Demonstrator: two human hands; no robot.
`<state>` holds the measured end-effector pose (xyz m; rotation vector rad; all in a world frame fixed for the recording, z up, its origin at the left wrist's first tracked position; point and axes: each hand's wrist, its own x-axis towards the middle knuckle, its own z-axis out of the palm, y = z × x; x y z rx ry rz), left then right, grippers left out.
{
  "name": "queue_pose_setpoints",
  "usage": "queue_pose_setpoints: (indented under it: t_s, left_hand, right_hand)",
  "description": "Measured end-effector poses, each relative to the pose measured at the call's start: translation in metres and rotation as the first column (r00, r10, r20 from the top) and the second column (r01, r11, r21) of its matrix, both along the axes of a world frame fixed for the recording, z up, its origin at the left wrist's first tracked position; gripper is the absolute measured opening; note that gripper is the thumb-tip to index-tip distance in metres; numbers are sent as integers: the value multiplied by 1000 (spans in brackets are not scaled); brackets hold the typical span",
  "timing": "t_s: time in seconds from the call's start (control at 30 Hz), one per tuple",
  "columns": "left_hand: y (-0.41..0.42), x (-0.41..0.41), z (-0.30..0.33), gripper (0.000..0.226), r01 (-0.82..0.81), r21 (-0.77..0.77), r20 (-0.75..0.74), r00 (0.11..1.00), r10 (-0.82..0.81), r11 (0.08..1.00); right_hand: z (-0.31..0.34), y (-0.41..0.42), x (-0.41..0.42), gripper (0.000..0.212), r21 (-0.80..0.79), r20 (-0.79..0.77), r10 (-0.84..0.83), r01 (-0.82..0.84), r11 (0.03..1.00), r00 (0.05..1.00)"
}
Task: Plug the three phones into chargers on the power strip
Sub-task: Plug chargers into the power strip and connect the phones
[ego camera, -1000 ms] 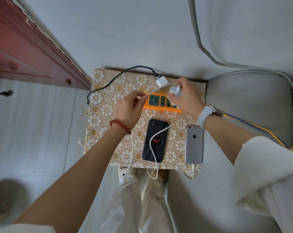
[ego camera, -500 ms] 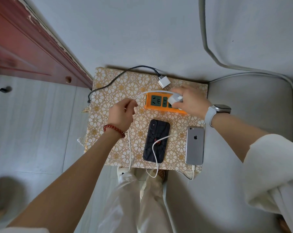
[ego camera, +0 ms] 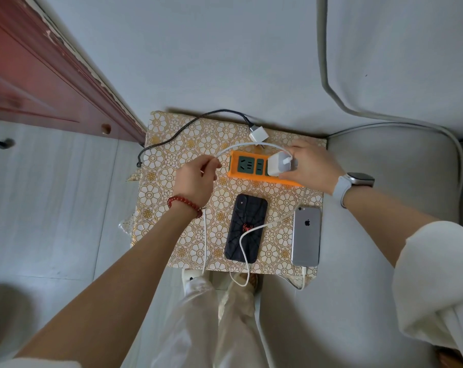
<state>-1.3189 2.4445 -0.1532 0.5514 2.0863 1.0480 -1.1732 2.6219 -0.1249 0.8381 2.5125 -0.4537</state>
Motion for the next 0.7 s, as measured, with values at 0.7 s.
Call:
queue_pose_setpoints:
  t_s: [0.7]
  left_hand:
    - [-23,13,1,16,-37,-47,195,980,46,998]
  right_hand:
    - [-19,-20,-15,59,125,155,-77,58,990,985]
